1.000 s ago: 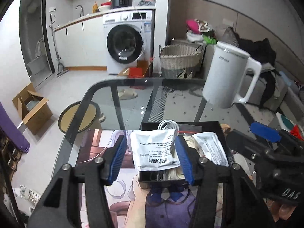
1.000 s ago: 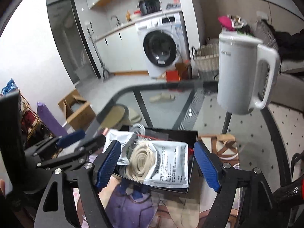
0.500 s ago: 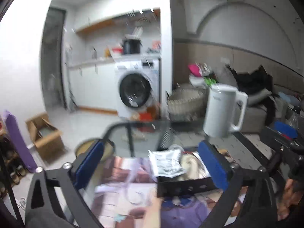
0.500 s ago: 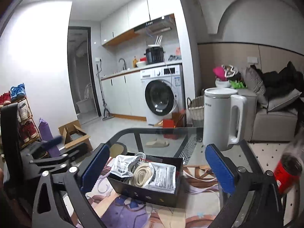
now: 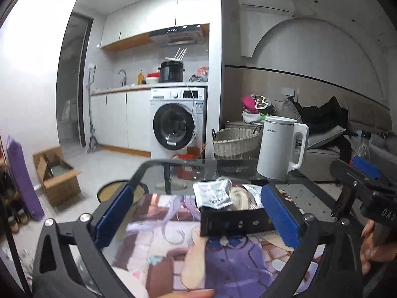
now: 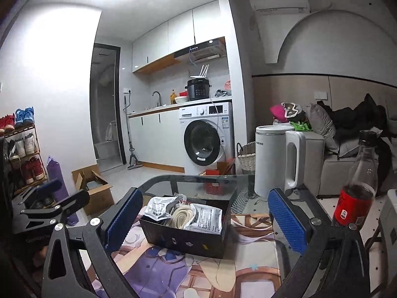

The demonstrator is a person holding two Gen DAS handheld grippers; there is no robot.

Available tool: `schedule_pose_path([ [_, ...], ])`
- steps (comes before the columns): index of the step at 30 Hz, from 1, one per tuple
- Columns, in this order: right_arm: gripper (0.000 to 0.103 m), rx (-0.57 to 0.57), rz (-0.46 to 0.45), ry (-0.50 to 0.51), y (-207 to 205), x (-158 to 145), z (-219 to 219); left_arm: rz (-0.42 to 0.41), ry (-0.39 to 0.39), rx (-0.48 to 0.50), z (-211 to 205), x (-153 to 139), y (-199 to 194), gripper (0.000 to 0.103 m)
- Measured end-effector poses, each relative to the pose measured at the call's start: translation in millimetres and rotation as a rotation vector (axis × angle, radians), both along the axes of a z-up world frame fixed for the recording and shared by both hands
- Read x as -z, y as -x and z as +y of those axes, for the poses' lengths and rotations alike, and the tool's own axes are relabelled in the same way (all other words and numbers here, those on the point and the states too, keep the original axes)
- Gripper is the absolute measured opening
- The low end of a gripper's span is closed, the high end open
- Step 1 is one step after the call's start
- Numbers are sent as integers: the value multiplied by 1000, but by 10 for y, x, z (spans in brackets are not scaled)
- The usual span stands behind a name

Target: Organize soft objects

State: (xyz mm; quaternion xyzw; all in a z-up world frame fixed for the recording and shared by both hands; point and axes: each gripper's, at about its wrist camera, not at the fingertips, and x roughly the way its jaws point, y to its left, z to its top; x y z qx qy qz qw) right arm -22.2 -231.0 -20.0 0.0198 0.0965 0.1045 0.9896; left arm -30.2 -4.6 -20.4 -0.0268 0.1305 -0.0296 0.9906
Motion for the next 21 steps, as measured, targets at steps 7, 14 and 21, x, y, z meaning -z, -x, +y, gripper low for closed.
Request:
schedule_pose_path([
  [7, 103, -8, 11, -3, 39, 33, 52, -15, -21, 7, -98, 7, -2, 103],
  [14, 103, 8, 23, -9, 1, 41, 15, -32, -58, 8, -140, 14, 13, 103],
  [21, 103, 3, 13, 11, 6, 48, 48, -39, -46, -7, -127, -12, 11, 103],
])
